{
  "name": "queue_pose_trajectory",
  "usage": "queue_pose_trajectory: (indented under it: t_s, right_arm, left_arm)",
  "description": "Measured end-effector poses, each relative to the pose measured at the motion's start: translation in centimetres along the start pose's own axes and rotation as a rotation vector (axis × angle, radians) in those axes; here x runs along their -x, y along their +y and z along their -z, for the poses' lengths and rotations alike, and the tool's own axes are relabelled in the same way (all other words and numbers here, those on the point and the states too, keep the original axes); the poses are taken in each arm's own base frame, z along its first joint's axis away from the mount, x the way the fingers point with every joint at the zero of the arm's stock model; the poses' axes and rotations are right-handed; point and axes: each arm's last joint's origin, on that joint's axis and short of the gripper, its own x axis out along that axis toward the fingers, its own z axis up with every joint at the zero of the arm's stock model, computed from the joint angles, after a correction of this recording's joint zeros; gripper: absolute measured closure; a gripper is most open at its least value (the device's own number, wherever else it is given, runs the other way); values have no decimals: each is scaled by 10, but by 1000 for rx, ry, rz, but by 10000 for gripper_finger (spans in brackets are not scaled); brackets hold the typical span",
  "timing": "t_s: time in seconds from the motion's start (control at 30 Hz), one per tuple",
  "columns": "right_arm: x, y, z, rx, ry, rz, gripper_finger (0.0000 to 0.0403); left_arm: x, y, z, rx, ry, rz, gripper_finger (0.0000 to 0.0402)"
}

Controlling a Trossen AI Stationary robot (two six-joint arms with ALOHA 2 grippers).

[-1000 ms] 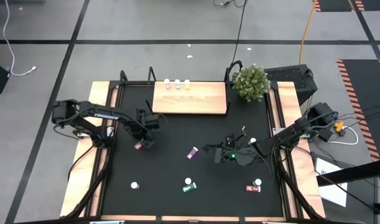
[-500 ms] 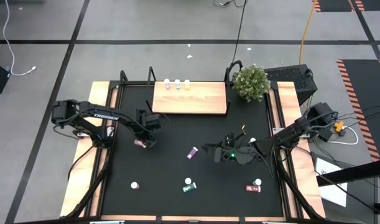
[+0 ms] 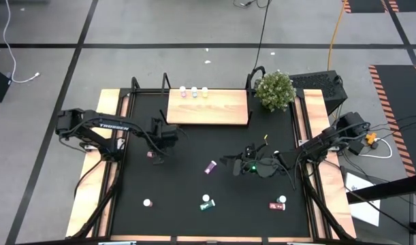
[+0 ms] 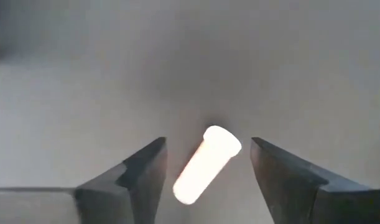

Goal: Pick and place medicine bottles onto shelf by color
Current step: Put the top left red medicine bottle on the shelf

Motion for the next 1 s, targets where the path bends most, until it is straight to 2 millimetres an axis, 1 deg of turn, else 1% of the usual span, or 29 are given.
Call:
queue_pose_trajectory:
  t_s: [0.1, 0.2, 0.3, 0.4, 0.53, 0.67, 0.8, 0.9, 1.0]
  right_arm:
    - [0, 0, 0, -1, -2, -1, 218]
    - [2, 1, 2, -1, 2, -8, 218]
    - [2, 1, 3, 1, 4, -7, 218]
    - [2, 1, 3, 4, 3, -3, 218]
    - [2, 2, 2, 5, 1, -8, 218]
    - [2, 2, 2, 4, 0, -8, 218]
    - [2, 2, 2, 3, 0, -9, 218]
    - [2, 2, 2, 3, 0, -9, 218]
    - [2, 2, 2, 3, 1, -9, 218]
  left_arm:
    - [-8, -8, 6, -158, 34, -9, 159]
    - [-18, -10, 14, -228, 69, -30, 158]
    - [-25, -9, 16, -225, 71, -31, 158]
    - [-27, -10, 11, -204, 9, -33, 158]
    - [-34, -9, 12, -170, -25, -33, 158]
    - [-43, -7, 20, -156, 9, -34, 158]
    - [-43, -7, 19, -152, -2, -34, 159]
    - [-43, -7, 19, -145, -1, -46, 173]
    - [-43, -6, 19, -143, 0, -51, 206]
